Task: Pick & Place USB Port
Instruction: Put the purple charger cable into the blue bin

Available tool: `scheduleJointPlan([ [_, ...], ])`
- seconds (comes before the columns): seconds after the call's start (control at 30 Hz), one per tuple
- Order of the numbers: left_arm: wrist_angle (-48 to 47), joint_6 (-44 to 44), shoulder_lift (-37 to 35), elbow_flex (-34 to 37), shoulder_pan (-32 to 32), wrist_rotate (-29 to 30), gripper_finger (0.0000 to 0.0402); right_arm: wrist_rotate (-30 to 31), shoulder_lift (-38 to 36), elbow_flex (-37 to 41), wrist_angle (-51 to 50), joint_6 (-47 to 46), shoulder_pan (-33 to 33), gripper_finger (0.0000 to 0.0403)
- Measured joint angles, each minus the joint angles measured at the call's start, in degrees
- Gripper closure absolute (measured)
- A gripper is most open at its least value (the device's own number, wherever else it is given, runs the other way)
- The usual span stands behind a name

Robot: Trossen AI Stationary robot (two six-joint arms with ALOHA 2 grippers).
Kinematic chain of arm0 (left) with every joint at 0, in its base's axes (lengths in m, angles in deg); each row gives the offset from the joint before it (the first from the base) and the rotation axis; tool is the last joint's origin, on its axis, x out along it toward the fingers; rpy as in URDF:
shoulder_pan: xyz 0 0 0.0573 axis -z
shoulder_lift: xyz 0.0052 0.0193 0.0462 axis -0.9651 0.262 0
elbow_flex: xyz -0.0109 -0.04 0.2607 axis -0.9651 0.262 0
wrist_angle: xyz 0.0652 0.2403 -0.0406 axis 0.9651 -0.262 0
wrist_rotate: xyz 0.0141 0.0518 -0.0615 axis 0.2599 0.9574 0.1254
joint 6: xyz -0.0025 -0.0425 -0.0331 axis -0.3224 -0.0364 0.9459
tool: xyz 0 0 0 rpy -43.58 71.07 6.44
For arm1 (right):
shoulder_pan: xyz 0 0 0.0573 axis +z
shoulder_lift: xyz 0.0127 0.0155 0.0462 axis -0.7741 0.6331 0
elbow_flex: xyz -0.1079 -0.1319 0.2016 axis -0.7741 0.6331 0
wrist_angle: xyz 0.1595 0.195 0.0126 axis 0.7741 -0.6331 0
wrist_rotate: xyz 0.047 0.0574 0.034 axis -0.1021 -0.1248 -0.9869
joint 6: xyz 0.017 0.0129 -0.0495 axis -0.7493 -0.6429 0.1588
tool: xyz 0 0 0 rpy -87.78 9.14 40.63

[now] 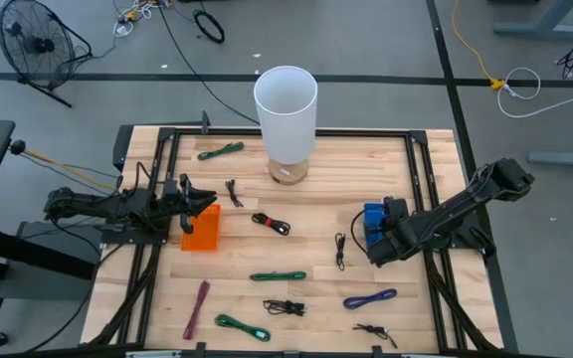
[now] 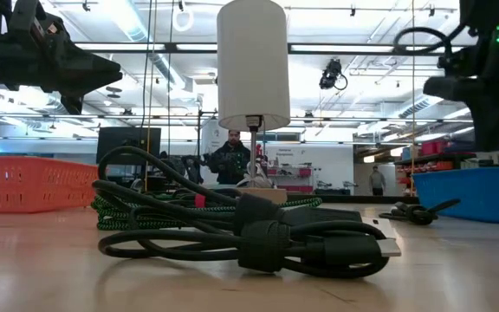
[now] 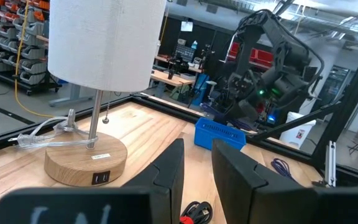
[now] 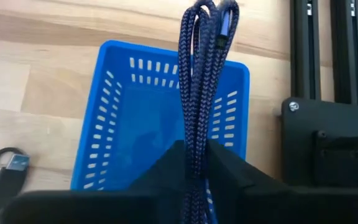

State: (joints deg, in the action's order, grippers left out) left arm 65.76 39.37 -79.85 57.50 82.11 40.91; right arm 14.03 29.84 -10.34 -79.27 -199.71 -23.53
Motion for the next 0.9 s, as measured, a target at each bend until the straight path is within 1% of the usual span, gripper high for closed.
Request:
scheduleJointPlan([
  [0.2, -0.02, 0.02, 0.01, 0.02, -0.01, 0.0, 0.0317, 0.02, -0.12, 0.11, -0.88, 1.68, -0.59, 0.0252],
  [0.3, -0.02, 0.01, 0.0, 0.01, 0.0, 0.0, 0.0317, 0.05, -0.13, 0.11, -0.93, 3.0, -1.0, 0.0226],
  [0.37, -0.02, 0.02, -0.01, 0.0, -0.01, 0.0, 0.0317, 0.48, -0.13, 0.11, -1.91, 2.99, -1.4, 0.0217],
  [0.53, -0.02, 0.13, 0.01, 0.0, -0.01, 0.0, 0.0317, -0.41, -0.13, 0.11, -0.84, 3.22, -2.13, 0.0214],
  [0.6, -0.02, 0.11, 0.0, 0.0, 0.0, 0.0, 0.0317, -0.62, -0.13, 0.11, 2.09, 3.43, -2.09, 0.0216],
  [0.7, -0.02, 0.09, -0.01, 0.0, 0.01, 0.0, 0.0317, -0.43, -0.13, 0.2, 5.19, 6.09, -2.1, 0.022],
  [0.9, -0.02, 0.11, 0.0, 0.02, 0.0, 0.0, 0.0317, -2.08, -0.13, 2.68, 5.96, 6.43, -2.41, 0.023],
])
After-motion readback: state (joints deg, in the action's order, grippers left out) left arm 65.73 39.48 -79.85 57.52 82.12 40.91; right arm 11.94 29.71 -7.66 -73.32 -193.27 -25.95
